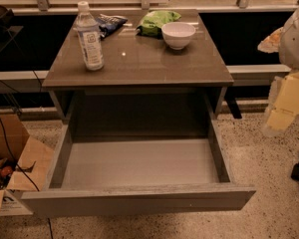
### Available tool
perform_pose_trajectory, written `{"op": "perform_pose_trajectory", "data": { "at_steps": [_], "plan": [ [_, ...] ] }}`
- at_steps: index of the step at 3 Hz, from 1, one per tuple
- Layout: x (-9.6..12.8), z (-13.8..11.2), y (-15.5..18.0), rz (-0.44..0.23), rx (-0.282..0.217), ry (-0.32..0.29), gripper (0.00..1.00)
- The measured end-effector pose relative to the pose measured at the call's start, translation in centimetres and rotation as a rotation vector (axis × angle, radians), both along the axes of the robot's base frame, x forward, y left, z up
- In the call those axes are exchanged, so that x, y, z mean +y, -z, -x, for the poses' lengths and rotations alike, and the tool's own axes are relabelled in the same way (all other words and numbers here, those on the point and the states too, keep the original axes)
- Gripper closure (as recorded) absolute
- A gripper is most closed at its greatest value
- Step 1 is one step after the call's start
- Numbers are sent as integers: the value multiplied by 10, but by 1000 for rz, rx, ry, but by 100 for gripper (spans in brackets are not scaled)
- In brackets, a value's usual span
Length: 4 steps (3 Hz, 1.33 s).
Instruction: Place blue plastic bottle into top drawer
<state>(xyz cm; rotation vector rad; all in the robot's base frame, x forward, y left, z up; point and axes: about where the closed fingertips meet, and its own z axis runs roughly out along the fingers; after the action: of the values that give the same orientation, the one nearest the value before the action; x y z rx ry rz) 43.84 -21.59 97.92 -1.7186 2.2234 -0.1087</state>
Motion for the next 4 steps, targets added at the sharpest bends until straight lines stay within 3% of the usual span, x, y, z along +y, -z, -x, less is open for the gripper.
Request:
{"op": "perform_pose_trajectory", "data": {
  "at_steps": [1,3,4],
  "plan": [
    [0,0,0,0,0,0,0],
    [48,-42,1,-195,-66,-30,0],
    [56,-62,0,-334,-65,-40,0]
  ]
}}
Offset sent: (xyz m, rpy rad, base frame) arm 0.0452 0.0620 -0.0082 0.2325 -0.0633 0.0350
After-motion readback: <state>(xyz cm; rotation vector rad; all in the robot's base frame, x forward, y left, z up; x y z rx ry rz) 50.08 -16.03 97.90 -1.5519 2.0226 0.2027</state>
